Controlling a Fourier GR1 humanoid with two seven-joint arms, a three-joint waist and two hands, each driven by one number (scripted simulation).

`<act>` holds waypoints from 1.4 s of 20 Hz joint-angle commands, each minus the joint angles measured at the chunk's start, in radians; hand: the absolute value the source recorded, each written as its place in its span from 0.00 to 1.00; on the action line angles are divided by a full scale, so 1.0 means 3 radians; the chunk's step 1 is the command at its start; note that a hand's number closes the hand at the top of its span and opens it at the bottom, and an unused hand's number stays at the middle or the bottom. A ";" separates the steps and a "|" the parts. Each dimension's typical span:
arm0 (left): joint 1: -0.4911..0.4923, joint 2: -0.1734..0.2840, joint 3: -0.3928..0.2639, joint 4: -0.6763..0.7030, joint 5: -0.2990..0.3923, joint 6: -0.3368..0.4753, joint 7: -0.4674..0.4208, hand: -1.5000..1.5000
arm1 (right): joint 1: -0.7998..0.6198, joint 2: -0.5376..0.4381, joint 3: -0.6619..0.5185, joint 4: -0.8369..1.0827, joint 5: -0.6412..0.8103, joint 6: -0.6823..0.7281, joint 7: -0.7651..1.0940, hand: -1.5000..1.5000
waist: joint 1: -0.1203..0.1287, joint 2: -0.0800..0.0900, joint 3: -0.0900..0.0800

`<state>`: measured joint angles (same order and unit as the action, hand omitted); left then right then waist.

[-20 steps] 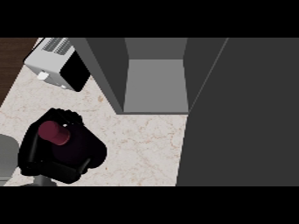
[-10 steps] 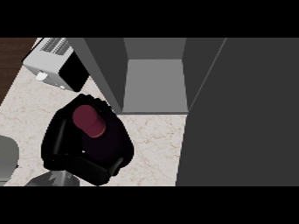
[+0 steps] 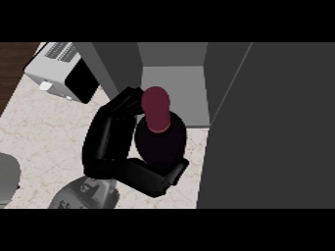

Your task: Pick up the wine, place it into the cabinet and close the cabinet

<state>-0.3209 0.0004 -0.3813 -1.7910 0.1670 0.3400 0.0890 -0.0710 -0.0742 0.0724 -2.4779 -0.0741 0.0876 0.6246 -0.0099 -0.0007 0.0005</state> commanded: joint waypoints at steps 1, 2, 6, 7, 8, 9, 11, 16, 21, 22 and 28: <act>-0.0468 -0.0001 -0.0070 0.0343 -0.0069 0.0409 -0.0028 1.00 | -0.0090 0.0078 0.0060 0.0043 -0.0110 -0.0025 -0.0022 0.00 | 0.0006 0.0005 -0.0001; -0.0107 -0.0001 -0.0271 0.0032 -0.0133 0.0372 0.0027 1.00 | 0.0311 0.0133 0.0134 -0.0342 -0.0147 0.0005 -0.0033 0.00 | 0.0008 -0.0005 0.0000; -0.0723 -0.0001 -0.0289 0.0529 -0.0083 0.0753 0.0009 1.00 | 0.0114 -0.0004 -0.0077 -0.0236 -0.0301 0.0096 0.0062 0.00 | -0.0012 0.0001 0.0000; -0.0706 -0.0001 -0.0129 0.0472 -0.0046 0.0669 0.0158 1.00 | 0.0168 0.0017 -0.0009 -0.0376 -0.0250 0.0066 0.0144 0.00 | -0.0004 -0.0002 -0.0001; -0.0580 -0.0001 0.0124 0.0604 0.0081 0.0317 -0.0105 1.00 | 0.0213 0.0065 0.0142 -0.0375 -0.0065 0.0038 0.0136 0.00 | 0.0003 0.0002 -0.0002; -0.0613 -0.0001 -0.0327 0.0606 -0.0043 0.0783 -0.0141 1.00 | 0.0002 0.0019 -0.0043 -0.0285 -0.0231 -0.0007 0.0198 0.00 | 0.0002 0.0000 -0.0002; -0.0842 -0.0001 -0.0291 0.0799 -0.0056 0.0903 -0.0177 1.00 | 0.0121 -0.0021 -0.0068 -0.0497 -0.0372 0.0033 0.0320 0.00 | -0.0027 -0.0001 -0.0001; -0.0877 -0.0001 -0.0210 0.0968 0.0024 0.0826 -0.0266 1.00 | 0.0215 -0.0049 -0.0106 -0.0623 -0.0390 0.0060 0.0378 0.00 | -0.0027 0.0001 -0.0001; -0.0921 -0.0001 -0.0305 0.1113 0.0262 0.1011 -0.0474 1.00 | -0.0081 -0.0097 -0.0389 -0.0266 -0.0485 0.0072 0.0230 0.00 | -0.0002 0.0003 -0.0001; -0.0909 -0.0001 -0.0313 0.1261 0.0498 0.0999 -0.0636 1.00 | 0.0207 0.0036 -0.0010 -0.0567 -0.0284 0.0070 0.0275 0.00 | -0.0043 0.0003 -0.0002; -0.0628 -0.0001 -0.0280 0.1391 0.0649 0.0839 -0.1052 1.00 | -0.0101 0.0032 -0.0044 -0.0262 -0.0170 -0.0016 0.0241 0.00 | 0.0006 0.0004 -0.0003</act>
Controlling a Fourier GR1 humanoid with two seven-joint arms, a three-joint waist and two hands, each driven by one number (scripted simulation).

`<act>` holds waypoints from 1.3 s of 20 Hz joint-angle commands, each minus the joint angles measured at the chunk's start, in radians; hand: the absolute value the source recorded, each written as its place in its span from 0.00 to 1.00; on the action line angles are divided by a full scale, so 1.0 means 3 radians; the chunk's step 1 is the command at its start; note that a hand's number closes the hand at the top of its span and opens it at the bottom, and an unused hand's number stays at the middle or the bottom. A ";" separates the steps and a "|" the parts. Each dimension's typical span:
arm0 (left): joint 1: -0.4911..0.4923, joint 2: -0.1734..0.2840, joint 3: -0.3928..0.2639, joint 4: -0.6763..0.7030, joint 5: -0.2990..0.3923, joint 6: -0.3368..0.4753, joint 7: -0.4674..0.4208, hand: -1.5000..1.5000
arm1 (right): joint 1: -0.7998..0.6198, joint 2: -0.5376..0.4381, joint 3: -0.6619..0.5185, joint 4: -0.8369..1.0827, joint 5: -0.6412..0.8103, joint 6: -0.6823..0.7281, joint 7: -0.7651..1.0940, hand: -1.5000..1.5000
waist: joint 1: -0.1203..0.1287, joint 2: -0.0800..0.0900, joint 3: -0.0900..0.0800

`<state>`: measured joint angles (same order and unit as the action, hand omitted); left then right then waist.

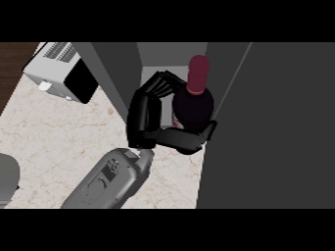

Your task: Pick up the wine, place it into the cabinet and close the cabinet

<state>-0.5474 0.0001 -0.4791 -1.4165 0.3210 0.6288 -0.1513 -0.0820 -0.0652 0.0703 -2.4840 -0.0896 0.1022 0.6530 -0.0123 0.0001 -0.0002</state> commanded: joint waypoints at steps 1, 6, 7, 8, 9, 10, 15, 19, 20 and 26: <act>0.0145 0.0000 -0.0162 -0.0094 -0.0006 0.0172 0.0009 1.00 | -0.0108 0.0002 -0.0044 -0.0282 -0.0147 -0.0115 0.0263 0.00 | 0.0024 -0.0005 0.0000; 0.0105 0.0000 -0.0184 0.0287 -0.0181 0.0155 -0.0229 1.00 | 0.0219 0.0035 0.0175 -0.0644 -0.0042 -0.0102 0.0331 0.00 | 0.0001 -0.0012 0.0000; -0.0081 0.0000 -0.0001 0.0441 -0.0121 0.0012 -0.0225 1.00 | 0.0311 0.0003 0.0005 -0.0383 -0.0189 0.0061 -0.0043 0.00 | 0.0003 -0.0002 0.0002; 0.0137 0.0031 0.0028 0.0545 -0.0168 -0.0099 -0.0486 1.00 | 0.0073 -0.0081 -0.0247 -0.0442 -0.0403 -0.0020 0.0195 0.00 | 0.0002 0.0000 0.0001; 0.0057 0.0000 -0.0010 0.0751 -0.0095 -0.0053 -0.0616 1.00 | 0.0309 -0.0033 -0.0064 -0.0398 -0.0268 0.0096 -0.0009 0.00 | -0.0017 0.0003 0.0002; 0.0237 0.0000 -0.0094 0.0717 -0.0096 -0.0021 -0.0787 1.00 | 0.0319 0.0094 0.0178 -0.0387 -0.0013 0.0006 -0.0035 0.00 | -0.0007 0.0001 0.0000; 0.0093 0.0000 0.0011 0.0884 -0.0029 0.0018 -0.0857 1.00 | -0.0059 -0.0033 0.0016 -0.0466 -0.0138 -0.0121 0.0381 0.00 | 0.0006 -0.0001 -0.0002; -0.0266 0.0000 0.0221 0.1190 0.0172 -0.0121 -0.0855 1.00 | 0.0296 0.0017 0.0024 -0.0254 -0.0132 0.0080 -0.0125 0.00 | -0.0003 0.0002 0.0001; -0.0208 0.0024 0.0523 0.1295 0.0096 -0.0359 -0.1038 1.00 | 0.0094 0.0041 0.0121 -0.0199 0.0016 -0.0023 0.0011 0.00 | 0.0013 0.0004 -0.0001; -0.0298 0.0024 0.0522 0.1339 0.0082 -0.0285 -0.0831 1.00 | 0.0130 0.0032 0.0010 -0.0345 -0.0172 -0.0031 0.0058 0.00 | 0.0021 -0.0003 0.0001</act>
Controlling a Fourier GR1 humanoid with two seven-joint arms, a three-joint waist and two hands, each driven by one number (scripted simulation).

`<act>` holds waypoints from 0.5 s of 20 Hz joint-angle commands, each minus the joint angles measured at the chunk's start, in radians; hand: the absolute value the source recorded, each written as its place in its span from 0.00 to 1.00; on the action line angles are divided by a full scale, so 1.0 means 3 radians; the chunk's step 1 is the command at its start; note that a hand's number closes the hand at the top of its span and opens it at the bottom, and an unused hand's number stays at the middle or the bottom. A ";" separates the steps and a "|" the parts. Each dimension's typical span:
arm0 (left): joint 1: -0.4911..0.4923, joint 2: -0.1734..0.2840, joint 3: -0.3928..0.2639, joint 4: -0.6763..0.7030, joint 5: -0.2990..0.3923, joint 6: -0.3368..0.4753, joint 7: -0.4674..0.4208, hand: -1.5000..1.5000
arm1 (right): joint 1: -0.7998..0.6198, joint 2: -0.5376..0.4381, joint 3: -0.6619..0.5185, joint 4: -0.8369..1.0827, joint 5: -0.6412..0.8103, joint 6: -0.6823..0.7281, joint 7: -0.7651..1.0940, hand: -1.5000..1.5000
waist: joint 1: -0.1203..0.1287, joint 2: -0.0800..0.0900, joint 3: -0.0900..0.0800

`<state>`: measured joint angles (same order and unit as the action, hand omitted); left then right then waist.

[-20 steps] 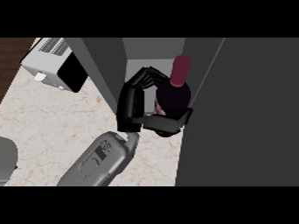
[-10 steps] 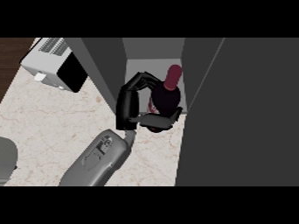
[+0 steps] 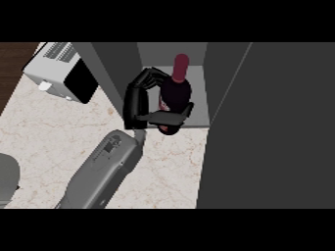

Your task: Pick up the wine, place it into the cabinet and close the cabinet

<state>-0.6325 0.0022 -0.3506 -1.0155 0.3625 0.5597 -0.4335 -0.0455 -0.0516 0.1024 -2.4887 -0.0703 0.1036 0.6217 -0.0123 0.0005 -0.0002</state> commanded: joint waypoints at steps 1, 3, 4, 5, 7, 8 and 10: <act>-0.0114 0.0064 0.0261 0.0262 0.0056 -0.0294 0.0005 1.00 | 0.0126 -0.0012 -0.0176 -0.0248 -0.0234 0.0034 -0.0069 0.00 | 0.0003 0.0002 0.0001; -0.0254 -0.0007 0.0063 0.0281 0.0102 -0.0084 0.0080 1.00 | 0.0218 0.0084 0.0119 -0.0338 -0.0068 -0.0005 0.0012 0.00 | -0.0007 -0.0001 0.0001; -0.0241 -0.0007 0.0228 0.0456 0.0105 -0.0246 -0.0157 1.00 | 0.0135 0.0079 0.0113 -0.0346 -0.0035 -0.0052 0.0071 0.00 | -0.0005 0.0002 0.0000; -0.0101 0.0010 0.0196 0.0271 0.0012 -0.0264 0.0004 1.00 | 0.0105 0.0008 0.0089 -0.0513 -0.0083 -0.0061 0.0274 0.00 | 0.0013 -0.0005 0.0000; -0.0233 -0.0007 0.0218 0.0283 0.0064 -0.0205 0.0130 1.00 | 0.0095 -0.0014 -0.0057 -0.0327 -0.0181 -0.0007 0.0138 0.00 | 0.0014 -0.0003 0.0000; -0.0529 0.0009 0.0394 0.0649 0.0114 -0.0328 0.0102 1.00 | 0.0122 0.0033 0.0127 -0.0546 -0.0112 -0.0069 0.0294 0.00 | -0.0026 0.0002 -0.0001; -0.0565 -0.0007 0.0339 0.0812 0.0289 -0.0318 -0.0033 1.00 | 0.0311 -0.0007 -0.0027 -0.0415 -0.0298 0.0086 0.0015 0.00 | -0.0049 0.0008 0.0001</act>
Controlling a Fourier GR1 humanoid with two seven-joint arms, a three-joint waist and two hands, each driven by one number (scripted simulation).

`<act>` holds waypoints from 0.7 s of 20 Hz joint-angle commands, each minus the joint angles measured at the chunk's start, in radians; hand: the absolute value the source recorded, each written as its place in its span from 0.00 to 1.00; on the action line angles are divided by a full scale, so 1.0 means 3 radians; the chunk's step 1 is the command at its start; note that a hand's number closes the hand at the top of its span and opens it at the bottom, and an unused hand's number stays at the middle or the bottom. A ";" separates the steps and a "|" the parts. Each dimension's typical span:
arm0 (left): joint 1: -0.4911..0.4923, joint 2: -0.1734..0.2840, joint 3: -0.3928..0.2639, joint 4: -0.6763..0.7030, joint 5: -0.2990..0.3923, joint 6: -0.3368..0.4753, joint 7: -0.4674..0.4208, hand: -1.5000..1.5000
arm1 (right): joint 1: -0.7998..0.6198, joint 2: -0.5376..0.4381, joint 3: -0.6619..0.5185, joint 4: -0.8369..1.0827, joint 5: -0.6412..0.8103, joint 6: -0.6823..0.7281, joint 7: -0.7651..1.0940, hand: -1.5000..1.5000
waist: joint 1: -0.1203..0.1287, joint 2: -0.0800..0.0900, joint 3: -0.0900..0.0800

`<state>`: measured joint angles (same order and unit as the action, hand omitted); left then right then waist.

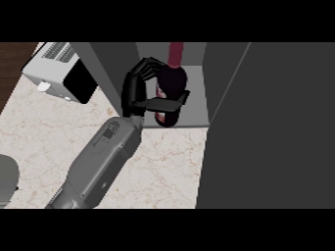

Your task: Pick up the wine, place it into the cabinet and close the cabinet

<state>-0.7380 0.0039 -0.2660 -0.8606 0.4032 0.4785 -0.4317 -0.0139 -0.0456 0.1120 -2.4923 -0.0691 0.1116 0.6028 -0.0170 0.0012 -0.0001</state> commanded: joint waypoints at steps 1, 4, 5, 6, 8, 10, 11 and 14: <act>-0.0224 -0.0012 0.0091 0.0347 0.0023 -0.0061 -0.0061 1.00 | -0.0085 0.0030 0.0017 -0.0265 -0.0171 -0.0093 0.0257 0.00 | 0.0003 0.0004 -0.0001; -0.0463 -0.0010 0.0227 0.0603 -0.0082 -0.0079 0.0043 1.00 | -0.0114 0.0010 -0.0079 -0.0209 -0.0183 -0.0055 0.0175 0.00 | 0.0003 0.0005 0.0000; -0.0410 -0.0013 -0.0010 0.0733 0.0200 0.0059 -0.0193 1.00 | -0.0018 -0.0025 -0.0087 -0.0249 -0.0312 0.0045 0.0143 0.00 | -0.0058 0.0015 0.0000; -0.0420 -0.0013 0.0187 0.0766 0.0084 -0.0070 -0.0210 1.00 | -0.0141 0.0020 -0.0168 -0.0147 -0.0258 -0.0081 0.0205 0.00 | -0.0012 0.0010 0.0000; -0.0460 -0.0013 0.0161 0.0858 0.0104 -0.0118 -0.0274 1.00 | -0.0247 -0.0066 -0.0270 -0.0132 -0.0340 -0.0021 0.0247 0.00 | -0.0009 0.0009 0.0000; -0.0697 -0.0013 0.0239 0.0957 0.0104 0.0038 -0.0210 1.00 | -0.0018 -0.0008 -0.0211 -0.0071 -0.0300 0.0103 -0.0049 0.00 | -0.0023 0.0010 0.0001; -0.0825 -0.0013 0.0344 0.1235 0.0100 -0.0070 -0.0354 1.00 | -0.0117 -0.0027 -0.0284 -0.0059 -0.0406 0.0078 0.0059 0.00 | -0.0055 0.0026 0.0001; -0.0826 -0.0012 0.0380 0.1284 -0.0055 0.0001 -0.0572 1.00 | -0.0163 0.0063 -0.0081 -0.0013 -0.0135 -0.0001 0.0065 0.00 | -0.0015 0.0015 0.0000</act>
<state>-0.9493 0.0021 -0.1745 -0.5370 0.4147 0.4707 -0.5502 -0.0585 -0.0408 0.0771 -2.4718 -0.0805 0.1235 0.6073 -0.0274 0.0061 -0.0001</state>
